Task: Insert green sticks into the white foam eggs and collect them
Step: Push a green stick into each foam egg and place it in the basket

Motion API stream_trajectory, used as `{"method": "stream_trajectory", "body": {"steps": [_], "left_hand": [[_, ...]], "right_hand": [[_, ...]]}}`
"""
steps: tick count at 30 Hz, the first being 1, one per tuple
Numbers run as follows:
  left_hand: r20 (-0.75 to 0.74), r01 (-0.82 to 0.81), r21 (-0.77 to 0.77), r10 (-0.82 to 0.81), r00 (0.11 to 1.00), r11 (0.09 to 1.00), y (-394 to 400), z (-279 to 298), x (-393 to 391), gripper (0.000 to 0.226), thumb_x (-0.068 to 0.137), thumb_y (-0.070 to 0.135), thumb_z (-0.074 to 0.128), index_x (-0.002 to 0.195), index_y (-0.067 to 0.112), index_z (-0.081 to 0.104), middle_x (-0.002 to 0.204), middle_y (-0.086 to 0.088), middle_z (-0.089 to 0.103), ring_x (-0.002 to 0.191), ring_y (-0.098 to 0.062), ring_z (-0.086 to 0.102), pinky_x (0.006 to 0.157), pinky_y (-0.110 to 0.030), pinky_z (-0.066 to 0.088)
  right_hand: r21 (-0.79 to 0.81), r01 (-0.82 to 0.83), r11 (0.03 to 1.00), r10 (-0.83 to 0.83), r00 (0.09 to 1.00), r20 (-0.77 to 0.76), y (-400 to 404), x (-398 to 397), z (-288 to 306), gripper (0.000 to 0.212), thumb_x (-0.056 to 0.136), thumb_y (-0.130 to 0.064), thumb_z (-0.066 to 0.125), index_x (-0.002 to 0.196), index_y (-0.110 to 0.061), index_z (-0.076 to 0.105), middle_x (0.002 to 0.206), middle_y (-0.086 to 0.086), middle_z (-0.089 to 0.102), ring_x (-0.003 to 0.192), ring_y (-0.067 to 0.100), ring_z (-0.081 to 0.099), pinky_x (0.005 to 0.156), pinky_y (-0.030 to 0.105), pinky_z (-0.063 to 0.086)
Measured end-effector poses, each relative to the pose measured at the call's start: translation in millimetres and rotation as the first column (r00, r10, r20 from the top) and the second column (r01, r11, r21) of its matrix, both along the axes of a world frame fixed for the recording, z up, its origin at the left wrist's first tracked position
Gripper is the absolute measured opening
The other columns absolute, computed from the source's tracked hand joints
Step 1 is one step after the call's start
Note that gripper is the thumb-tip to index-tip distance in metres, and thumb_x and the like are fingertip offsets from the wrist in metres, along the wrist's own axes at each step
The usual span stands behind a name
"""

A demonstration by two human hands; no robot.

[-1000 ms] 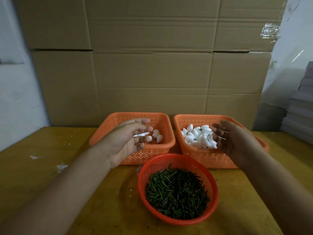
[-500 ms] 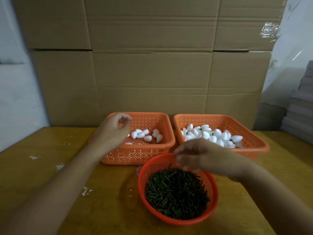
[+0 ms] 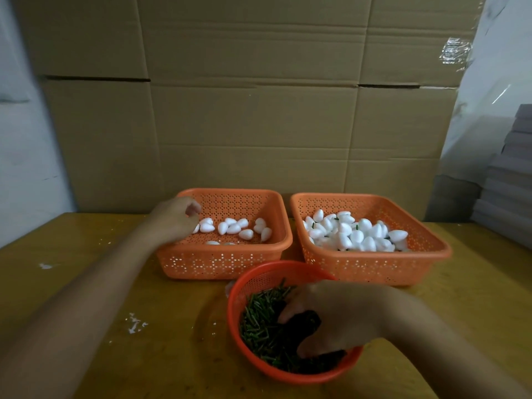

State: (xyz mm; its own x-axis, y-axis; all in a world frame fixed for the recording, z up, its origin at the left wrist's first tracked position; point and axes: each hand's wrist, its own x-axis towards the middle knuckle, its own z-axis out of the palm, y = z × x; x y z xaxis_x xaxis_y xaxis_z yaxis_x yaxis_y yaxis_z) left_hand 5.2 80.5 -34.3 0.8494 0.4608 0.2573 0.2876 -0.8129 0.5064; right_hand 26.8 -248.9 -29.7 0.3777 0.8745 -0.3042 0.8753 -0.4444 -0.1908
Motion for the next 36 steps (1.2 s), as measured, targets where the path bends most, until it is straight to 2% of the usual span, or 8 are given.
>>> {"method": "stream_trajectory", "body": {"steps": [7,13,18,24,26,29,33,36], "left_hand": [[-0.266,0.084,0.103,-0.054,0.962,0.991,17.6,11.9,45.3,0.038,0.096,0.000,0.048,0.129,0.012,0.063,0.141,-0.009,0.056,0.126,-0.024,0.055,0.107,-0.037,0.044],[-0.531,0.136,0.157,-0.032,0.847,0.978,13.0,-6.2,61.5,0.045,0.103,0.034,0.051,0.146,0.023,0.046,0.152,-0.004,0.046,0.134,-0.024,0.047,0.110,-0.035,0.037],[-0.668,0.174,0.216,0.015,0.744,0.961,18.4,-5.3,63.7,0.064,0.093,0.032,0.062,0.151,0.026,0.037,0.147,-0.002,0.049,0.123,-0.023,0.055,0.107,-0.040,0.044],[-0.608,0.204,0.338,0.047,0.793,0.919,18.3,-5.0,65.1,0.033,0.097,0.042,0.056,0.119,0.018,0.062,0.130,-0.007,0.062,0.113,-0.025,0.059,0.097,-0.035,0.047],[-0.642,0.210,0.324,0.052,0.765,0.922,16.5,-4.9,64.4,0.024,0.095,0.043,0.058,0.107,0.023,0.060,0.129,-0.004,0.062,0.111,-0.024,0.059,0.094,-0.034,0.046],[-0.704,0.239,0.277,0.028,0.710,0.931,14.5,-6.1,63.8,0.038,0.092,0.046,0.060,0.126,0.029,0.054,0.134,0.000,0.056,0.117,-0.022,0.056,0.096,-0.032,0.044],[-0.683,0.266,0.277,-0.005,0.730,0.923,17.3,-7.2,64.7,0.016,0.092,0.042,0.057,0.085,0.028,0.052,0.110,0.002,0.059,0.105,-0.022,0.058,0.099,-0.038,0.047],[-0.654,0.274,0.305,-0.008,0.756,0.912,15.4,-6.0,62.0,0.018,0.093,0.030,0.058,0.076,0.027,0.051,0.103,0.001,0.061,0.096,-0.020,0.059,0.084,-0.031,0.047]], "right_hand": [[0.018,-0.018,1.000,0.018,1.000,-0.002,-0.4,3.2,-2.0,0.053,0.088,-0.043,0.069,0.138,-0.035,0.055,0.146,-0.013,0.045,0.133,0.011,0.044,0.110,0.036,0.039],[0.010,-0.013,1.000,0.013,1.000,0.002,-0.5,1.9,-0.8,0.052,0.089,-0.042,0.069,0.139,-0.036,0.053,0.148,-0.012,0.043,0.135,0.013,0.042,0.108,0.034,0.040],[-0.001,-0.007,1.000,0.007,1.000,0.004,0.2,1.6,-0.4,0.053,0.090,-0.041,0.069,0.139,-0.035,0.053,0.148,-0.008,0.043,0.134,0.015,0.042,0.107,0.033,0.039],[0.008,0.000,1.000,0.000,1.000,-0.003,0.1,2.0,-2.0,0.054,0.088,-0.041,0.070,0.139,-0.035,0.053,0.147,-0.007,0.044,0.134,0.016,0.043,0.110,0.038,0.040],[0.008,0.002,1.000,-0.002,1.000,-0.005,0.5,2.3,-2.4,0.054,0.088,-0.041,0.070,0.139,-0.035,0.053,0.146,-0.007,0.044,0.133,0.017,0.043,0.110,0.038,0.040],[0.010,0.006,1.000,-0.006,1.000,-0.009,0.6,2.5,-2.2,0.054,0.088,-0.042,0.070,0.139,-0.037,0.052,0.147,-0.008,0.043,0.134,0.016,0.042,0.109,0.037,0.040],[0.007,0.010,1.000,-0.009,1.000,-0.015,-0.7,2.9,-1.7,0.056,0.088,-0.043,0.070,0.141,-0.039,0.050,0.148,-0.010,0.041,0.135,0.015,0.040,0.107,0.035,0.041],[0.010,0.010,1.000,-0.010,1.000,-0.003,-0.2,2.4,-1.9,0.057,0.088,-0.042,0.070,0.141,-0.038,0.049,0.148,-0.010,0.042,0.135,0.015,0.040,0.108,0.036,0.041]]}}
